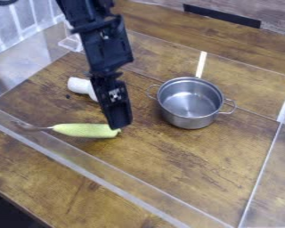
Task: Move the green spoon to the left
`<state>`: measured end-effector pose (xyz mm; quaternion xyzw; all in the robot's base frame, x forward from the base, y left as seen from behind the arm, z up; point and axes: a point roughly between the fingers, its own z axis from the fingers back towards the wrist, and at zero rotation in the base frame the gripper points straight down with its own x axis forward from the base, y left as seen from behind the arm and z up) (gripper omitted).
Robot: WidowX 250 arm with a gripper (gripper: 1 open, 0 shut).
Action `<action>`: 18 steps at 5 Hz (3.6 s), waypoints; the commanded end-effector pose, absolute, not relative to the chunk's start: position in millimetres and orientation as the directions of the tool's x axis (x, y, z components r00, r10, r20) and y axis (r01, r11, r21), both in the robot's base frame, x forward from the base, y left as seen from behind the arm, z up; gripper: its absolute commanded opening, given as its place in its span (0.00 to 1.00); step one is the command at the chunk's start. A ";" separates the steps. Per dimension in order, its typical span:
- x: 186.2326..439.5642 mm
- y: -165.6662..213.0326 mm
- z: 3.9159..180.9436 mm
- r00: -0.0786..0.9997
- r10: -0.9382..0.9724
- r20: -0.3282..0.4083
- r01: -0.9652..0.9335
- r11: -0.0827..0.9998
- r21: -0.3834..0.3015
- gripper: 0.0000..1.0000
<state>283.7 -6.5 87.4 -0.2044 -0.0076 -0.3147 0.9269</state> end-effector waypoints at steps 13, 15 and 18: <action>287.1 45.0 70.8 0.777 -0.613 0.144 0.616 0.692 -0.376 0.00; 283.7 49.0 78.1 0.830 -0.540 0.142 0.552 0.754 -0.356 0.00; 291.6 54.0 58.5 0.856 -0.499 0.135 0.511 0.777 -0.368 0.00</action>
